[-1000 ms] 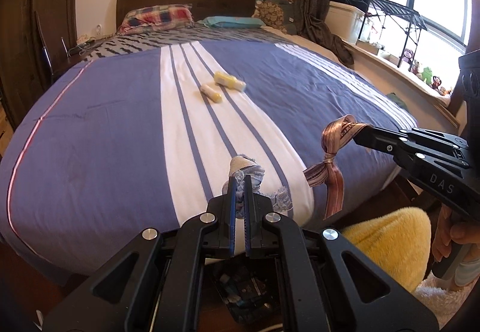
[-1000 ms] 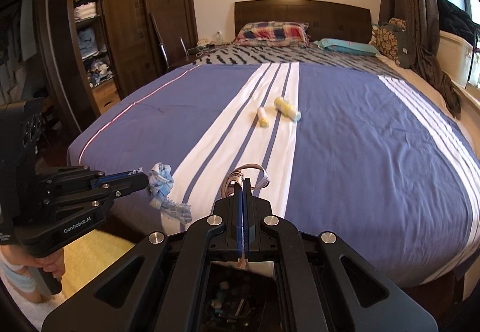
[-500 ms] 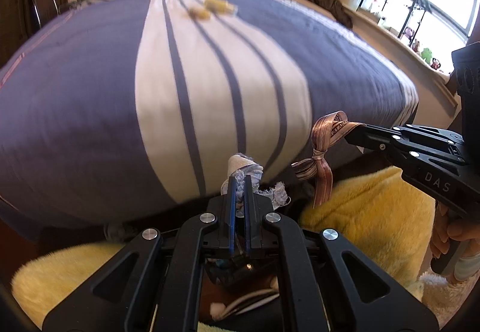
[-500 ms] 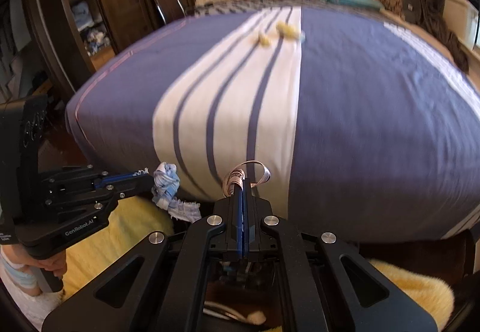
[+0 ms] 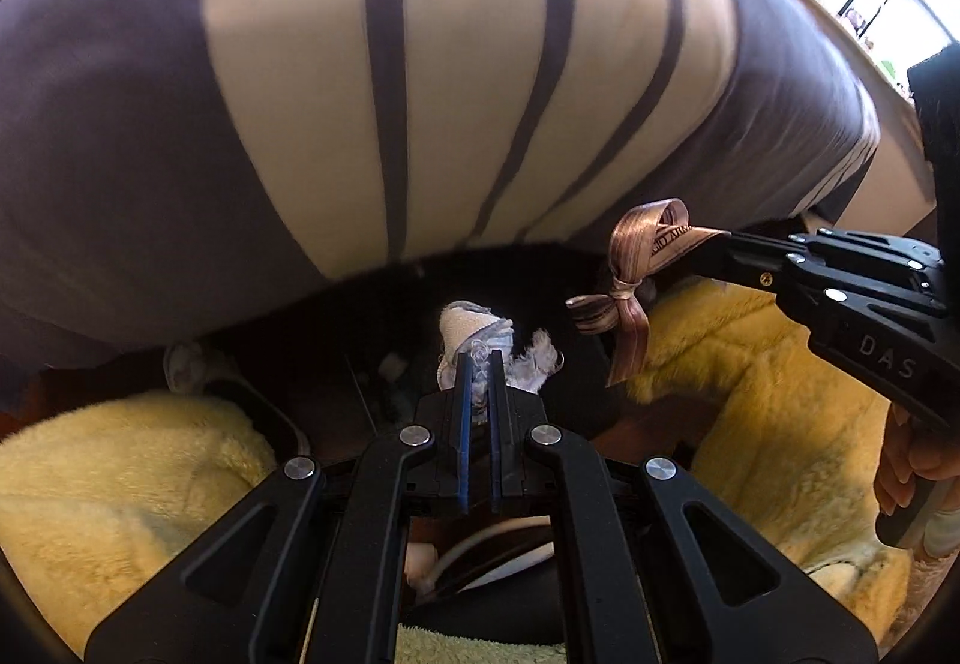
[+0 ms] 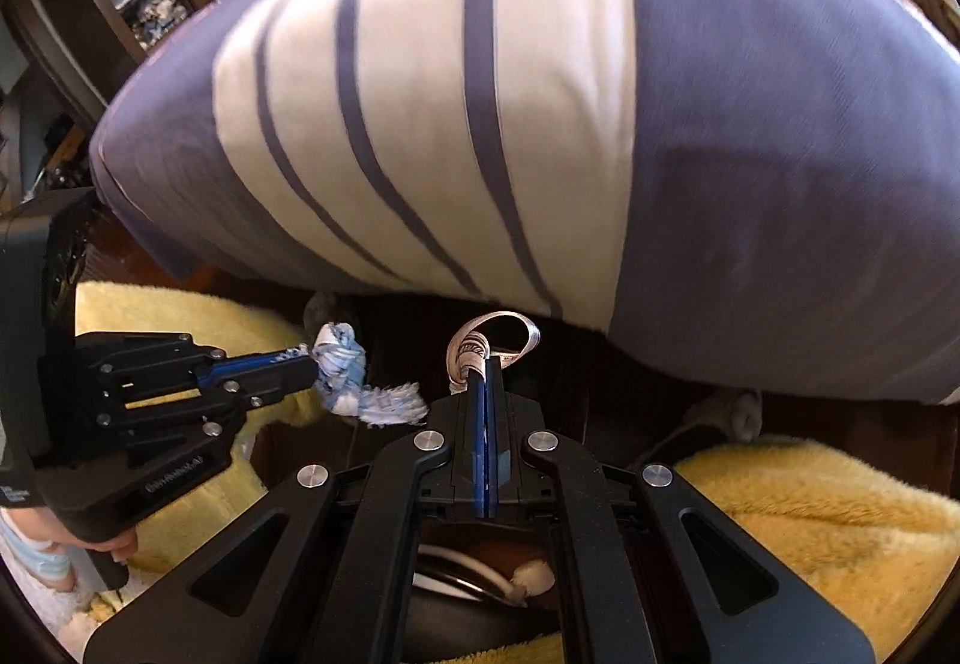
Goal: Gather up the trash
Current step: 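Carry cloth and pink ribbon over the bin and open both tools, then move both tools back to the bed and grasp the yellow bottle with the right tool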
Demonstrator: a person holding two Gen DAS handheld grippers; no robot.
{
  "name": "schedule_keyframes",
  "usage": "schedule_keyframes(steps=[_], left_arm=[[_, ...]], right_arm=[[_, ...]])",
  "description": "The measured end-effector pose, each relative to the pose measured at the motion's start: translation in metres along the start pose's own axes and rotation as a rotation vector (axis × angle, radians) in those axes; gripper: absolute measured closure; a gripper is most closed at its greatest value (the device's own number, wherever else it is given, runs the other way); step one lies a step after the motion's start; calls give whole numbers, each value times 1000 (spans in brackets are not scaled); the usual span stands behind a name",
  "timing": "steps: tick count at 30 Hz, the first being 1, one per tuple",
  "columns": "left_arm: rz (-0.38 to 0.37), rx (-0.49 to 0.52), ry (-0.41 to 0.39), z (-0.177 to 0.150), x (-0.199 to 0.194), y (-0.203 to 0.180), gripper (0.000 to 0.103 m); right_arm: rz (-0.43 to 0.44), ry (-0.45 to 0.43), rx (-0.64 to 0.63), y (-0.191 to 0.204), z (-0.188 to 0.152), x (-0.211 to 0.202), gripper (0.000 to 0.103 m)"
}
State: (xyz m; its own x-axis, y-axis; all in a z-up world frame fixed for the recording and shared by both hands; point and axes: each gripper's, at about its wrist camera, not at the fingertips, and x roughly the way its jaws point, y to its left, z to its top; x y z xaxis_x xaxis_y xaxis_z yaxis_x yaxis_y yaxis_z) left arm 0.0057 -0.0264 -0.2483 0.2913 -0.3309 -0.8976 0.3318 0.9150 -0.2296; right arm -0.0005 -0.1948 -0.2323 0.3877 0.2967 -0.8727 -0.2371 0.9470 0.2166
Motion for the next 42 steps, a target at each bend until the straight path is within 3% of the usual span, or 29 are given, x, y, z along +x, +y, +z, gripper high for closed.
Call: schedule_keyframes(steps=[9,14,17,18,19,21,23,26,28,32,42], left_arm=[[-32,-26,156,-6,54,10,100],[-44,-40,194,-8,68,12,97],[-31,-45,200,-9,71,15,86],[-27,-49,201,-9,71,16,83],[-20,-51,200,-9,71,17,81],[-4,-55,195,-9,69,18,76],[16,-56,183,-8,65,19,68],[39,-57,150,-6,53,20,40],[56,-61,113,-4,41,20,17],[54,-58,62,-2,19,17,9],[65,-28,-118,15,-54,2,8]], right_arm=[[10,147,39,-4,-7,49,101],[15,197,52,-8,-6,67,98],[13,211,69,-12,-3,73,97],[12,215,77,-14,-2,75,89],[15,215,87,-16,-2,76,65],[11,198,108,-20,1,74,34],[1,177,120,-22,2,71,34],[-6,155,133,-26,6,63,29],[-30,131,129,-27,8,56,10],[-96,81,97,-23,13,40,4],[-106,-95,92,-23,31,-26,4]])
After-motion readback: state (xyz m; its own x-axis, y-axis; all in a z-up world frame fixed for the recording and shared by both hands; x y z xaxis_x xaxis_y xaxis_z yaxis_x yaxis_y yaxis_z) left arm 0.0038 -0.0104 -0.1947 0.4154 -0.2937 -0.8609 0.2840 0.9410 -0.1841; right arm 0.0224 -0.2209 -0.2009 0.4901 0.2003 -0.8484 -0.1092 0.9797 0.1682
